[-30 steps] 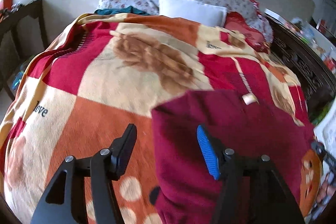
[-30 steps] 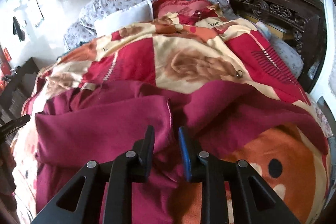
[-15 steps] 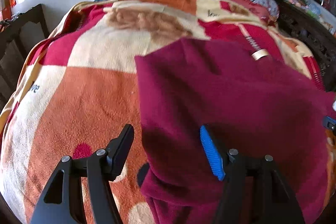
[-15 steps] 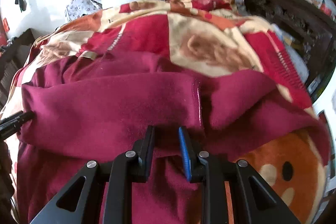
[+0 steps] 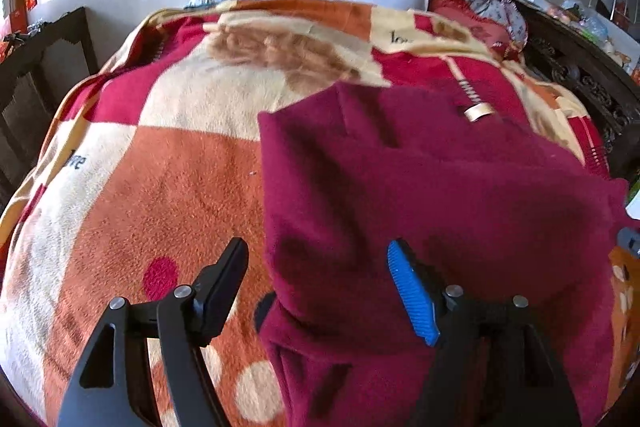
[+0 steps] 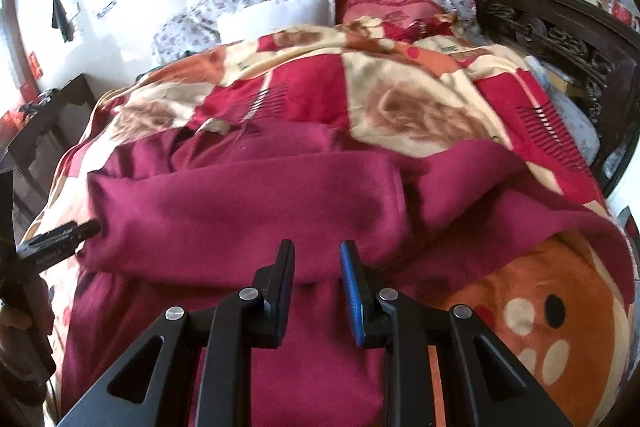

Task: Fold small clothes

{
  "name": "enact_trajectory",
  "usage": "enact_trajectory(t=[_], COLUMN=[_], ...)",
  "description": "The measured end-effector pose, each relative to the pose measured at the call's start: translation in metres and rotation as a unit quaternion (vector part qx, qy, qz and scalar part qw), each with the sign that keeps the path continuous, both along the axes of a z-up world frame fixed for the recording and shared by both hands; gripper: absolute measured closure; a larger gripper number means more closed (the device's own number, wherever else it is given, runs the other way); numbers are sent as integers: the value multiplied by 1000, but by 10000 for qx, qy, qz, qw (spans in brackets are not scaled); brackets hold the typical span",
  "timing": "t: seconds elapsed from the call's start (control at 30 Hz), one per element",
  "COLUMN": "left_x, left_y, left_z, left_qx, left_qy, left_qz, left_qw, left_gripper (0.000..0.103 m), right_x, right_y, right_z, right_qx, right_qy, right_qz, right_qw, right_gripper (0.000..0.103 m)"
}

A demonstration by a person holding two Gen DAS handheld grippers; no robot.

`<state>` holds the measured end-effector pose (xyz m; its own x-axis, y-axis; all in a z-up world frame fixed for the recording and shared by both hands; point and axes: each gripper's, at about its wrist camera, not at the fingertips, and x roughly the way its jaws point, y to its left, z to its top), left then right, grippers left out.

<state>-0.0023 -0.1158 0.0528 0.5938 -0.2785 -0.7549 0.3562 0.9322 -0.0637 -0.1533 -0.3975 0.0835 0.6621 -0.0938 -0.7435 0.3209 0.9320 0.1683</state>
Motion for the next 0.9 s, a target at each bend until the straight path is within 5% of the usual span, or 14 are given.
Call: enact_trajectory(t=[0.1, 0.27, 0.5, 0.57, 0.63, 0.7, 0.9], left_x=[-11, -19, -17, -17, -18, -19, -24], left_y=[-4, -14, -18, -19, -21, -21, -19], left_z=[4, 1, -6, -6, -5, -2, 8], left_qx=[-42, 103, 60, 59, 78, 87, 23], left_qy=[-61, -190, -66, -50, -66, -85, -255], left_qz=[-71, -111, -98, -109, -135, -166, -126], left_qw=[9999, 9997, 9999, 9999, 9999, 9998, 9996], left_gripper=[31, 31, 31, 31, 31, 31, 31], right_x=[-3, -6, 8, 8, 5, -2, -20], right_y=[2, -5, -23, -20, -19, -20, -16], right_z=[-6, -20, -39, -34, -28, -22, -11], right_qx=[318, 889, 1274, 1110, 959, 946, 907], right_qy=[29, 38, -96, -185, -264, -354, -390], right_qz=[-16, -219, -476, -399, -327, -274, -210], right_qw=[9995, 9958, 9907, 9928, 9945, 9945, 9949], right_gripper=[77, 49, 47, 54, 82, 94, 95])
